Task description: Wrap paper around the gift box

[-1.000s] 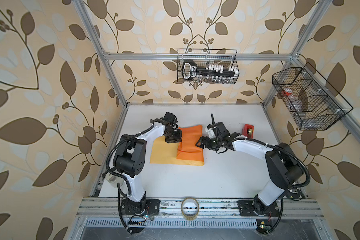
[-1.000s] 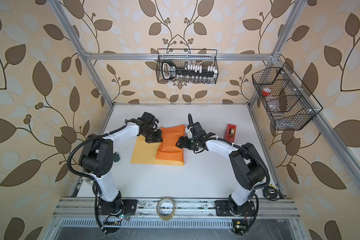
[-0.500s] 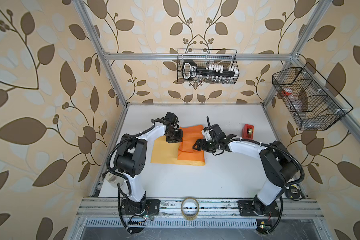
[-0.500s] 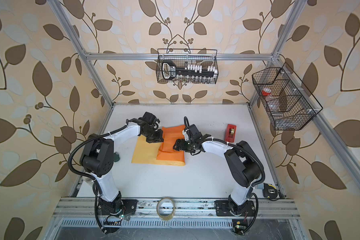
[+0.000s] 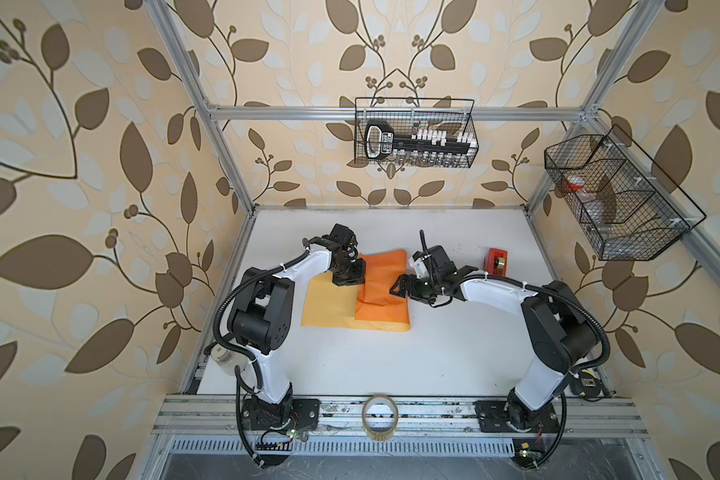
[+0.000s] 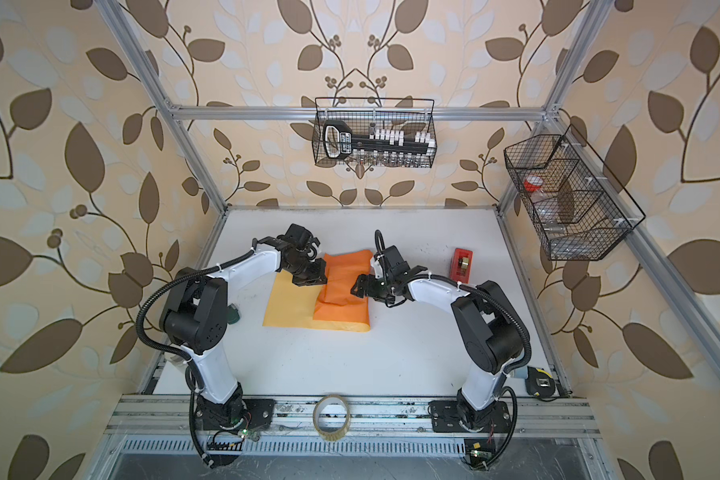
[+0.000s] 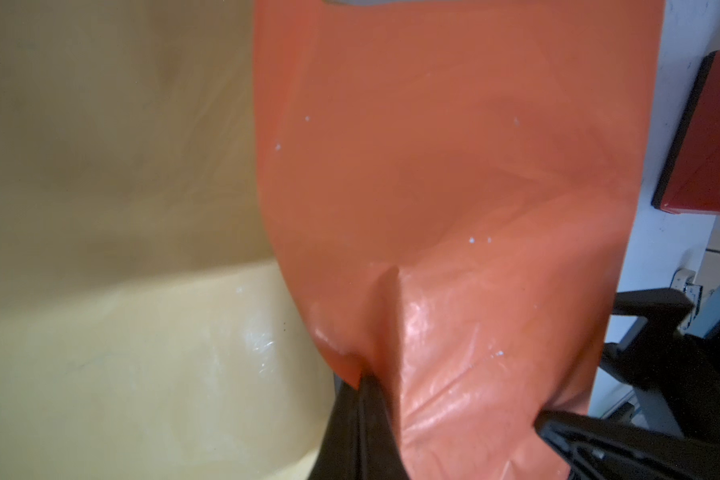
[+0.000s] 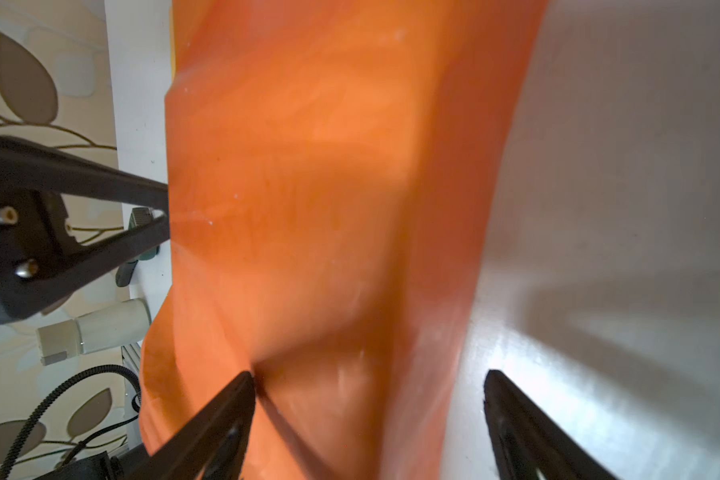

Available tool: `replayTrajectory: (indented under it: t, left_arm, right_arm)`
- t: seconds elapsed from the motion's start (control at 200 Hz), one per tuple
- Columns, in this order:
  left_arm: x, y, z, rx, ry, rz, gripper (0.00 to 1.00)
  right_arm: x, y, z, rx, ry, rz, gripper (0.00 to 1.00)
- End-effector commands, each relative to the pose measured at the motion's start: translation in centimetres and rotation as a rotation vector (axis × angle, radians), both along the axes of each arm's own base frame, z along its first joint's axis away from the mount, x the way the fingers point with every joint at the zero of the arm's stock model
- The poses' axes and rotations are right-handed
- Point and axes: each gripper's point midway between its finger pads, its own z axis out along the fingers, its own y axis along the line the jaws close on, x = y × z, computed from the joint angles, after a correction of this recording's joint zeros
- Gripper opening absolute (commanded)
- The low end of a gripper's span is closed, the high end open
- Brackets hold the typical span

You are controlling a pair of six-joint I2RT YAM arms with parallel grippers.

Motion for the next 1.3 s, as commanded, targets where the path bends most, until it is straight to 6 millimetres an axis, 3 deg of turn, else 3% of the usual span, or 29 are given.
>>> replayTrajectory:
  t: [0.0,0.345,0.63,0.735,1.06,1.165,1.295]
  left_arm:
    - [-0.5,0.7,-1.5,0.069,0.019,-0.015,0.0]
    - [-0.6,0.5,-1.7,0.067,0.019,-0.021,0.0]
    - [-0.6,0.5,-1.7,0.074,0.02,-0.023,0.0]
    - [-0.3,0.8,-0.5,0.088,-0.009,-0.021,0.0]
    - [-0.1,3.5,6.4,0.058,-0.145,0.031,0.39]
    - [-1.8,3.9,6.7,-0.01,-0.123,0.047,0.5]
    - [-4.4,2.0,5.3,-0.185,-0.044,0.057,0.54]
  right_arm:
    - [0.7,-0.3,1.7,0.041,-0.001,-0.008,0.85]
    - [-0.2,1.3,-0.8,0.05,0.05,0.046,0.74]
    - [-1.5,-0.5,-4.7,-0.015,0.118,0.015,0.65]
    - [-1.8,-1.1,-5.2,-0.019,0.126,-0.001,0.63]
    - [-2.5,-1.4,-6.4,-0.04,0.142,0.008,0.63]
    - [-2.6,-1.3,-6.5,-0.035,0.147,0.006,0.63]
    - [-2.5,-1.2,-6.3,-0.037,0.139,0.011,0.63]
